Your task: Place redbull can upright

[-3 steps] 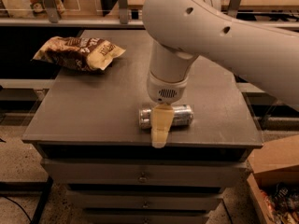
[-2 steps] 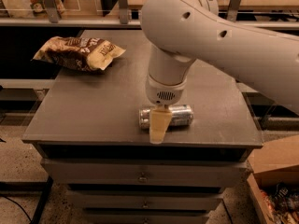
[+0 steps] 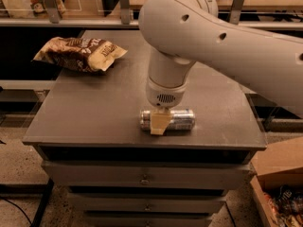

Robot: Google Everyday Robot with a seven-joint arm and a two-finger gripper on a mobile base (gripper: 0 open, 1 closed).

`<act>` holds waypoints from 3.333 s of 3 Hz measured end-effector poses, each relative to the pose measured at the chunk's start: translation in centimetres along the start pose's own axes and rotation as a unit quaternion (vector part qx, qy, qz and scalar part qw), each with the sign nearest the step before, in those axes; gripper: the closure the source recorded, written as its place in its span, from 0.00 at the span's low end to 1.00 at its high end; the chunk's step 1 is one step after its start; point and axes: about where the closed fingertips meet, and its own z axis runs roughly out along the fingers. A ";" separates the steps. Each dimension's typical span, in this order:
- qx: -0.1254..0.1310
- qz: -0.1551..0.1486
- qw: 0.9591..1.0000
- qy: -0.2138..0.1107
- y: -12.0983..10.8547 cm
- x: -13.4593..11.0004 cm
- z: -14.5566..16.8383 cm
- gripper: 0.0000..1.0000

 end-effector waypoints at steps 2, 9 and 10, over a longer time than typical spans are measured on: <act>0.002 0.000 1.000 0.000 0.1 0.0 -0.1 1.00; 0.067 0.032 0.952 -0.298 -6.4 2.6 -8.0 1.00; 0.080 0.040 0.921 -0.379 -6.7 3.6 -9.1 1.00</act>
Offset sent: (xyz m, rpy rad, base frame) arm -0.0004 -0.0001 0.0005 -0.0002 -0.0022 0.0000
